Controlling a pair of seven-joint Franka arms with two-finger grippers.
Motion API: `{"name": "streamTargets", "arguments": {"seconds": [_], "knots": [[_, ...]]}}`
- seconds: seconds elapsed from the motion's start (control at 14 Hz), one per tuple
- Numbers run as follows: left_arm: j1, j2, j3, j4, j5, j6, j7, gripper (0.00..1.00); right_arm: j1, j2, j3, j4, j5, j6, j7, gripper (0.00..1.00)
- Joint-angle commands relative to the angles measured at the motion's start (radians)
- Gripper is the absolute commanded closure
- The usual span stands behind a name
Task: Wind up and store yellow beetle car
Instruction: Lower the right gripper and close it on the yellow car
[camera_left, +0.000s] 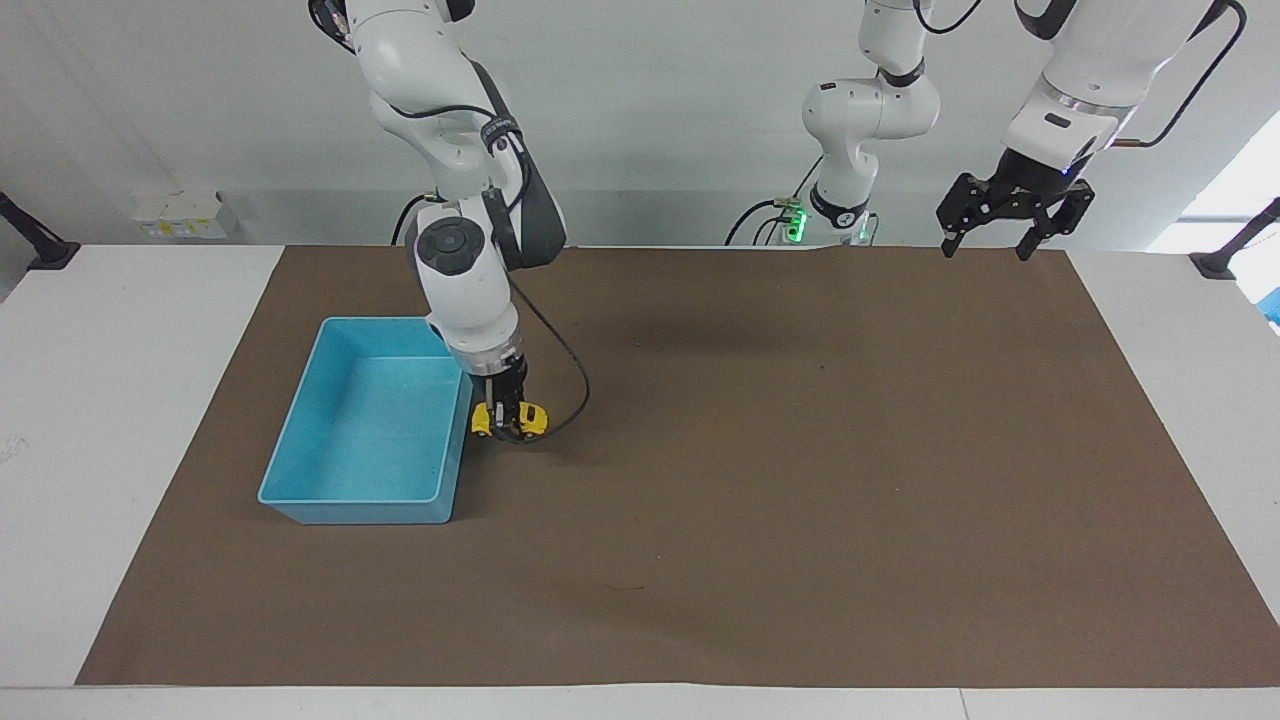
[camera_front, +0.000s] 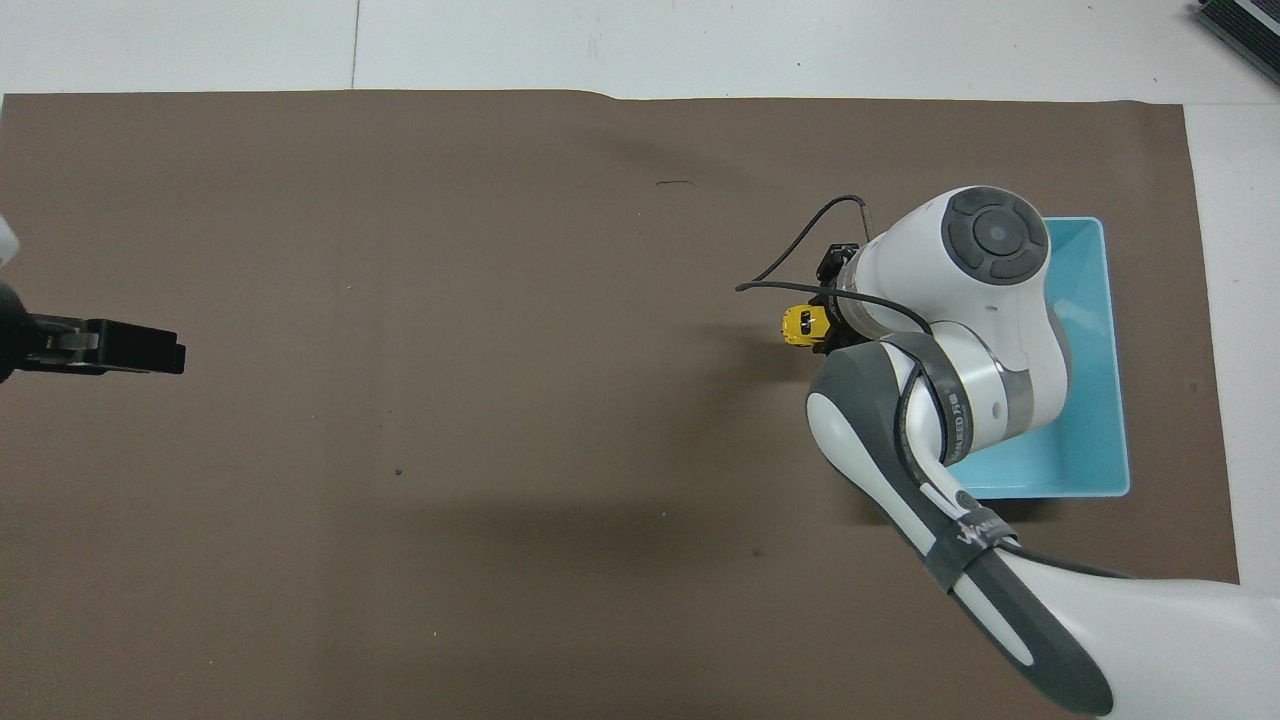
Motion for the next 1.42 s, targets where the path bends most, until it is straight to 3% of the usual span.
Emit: {"name": "streamTargets", "arguments": {"seconds": [0.0, 0.5, 0.71, 1.35], "knots": [[0.018, -0.011, -0.008, 0.002, -0.007, -0.019, 0.014, 0.0, -0.004, -0.052, 0.019, -0.004, 0.003, -0.037, -0.071, 1.0], [0.018, -0.011, -0.008, 0.002, -0.007, -0.019, 0.014, 0.0, 0.004, -0.073, 0.091, -0.004, 0.002, -0.077, -0.14, 1.0], [0.018, -0.011, -0.008, 0.002, -0.007, -0.019, 0.014, 0.0, 0.007, -0.082, 0.094, -0.004, 0.002, -0.121, -0.278, 1.0], [0.018, -0.011, -0.008, 0.002, -0.007, -0.019, 0.014, 0.0, -0.122, -0.105, 0.091, -0.007, 0.003, -0.189, -0.686, 1.0]]}}
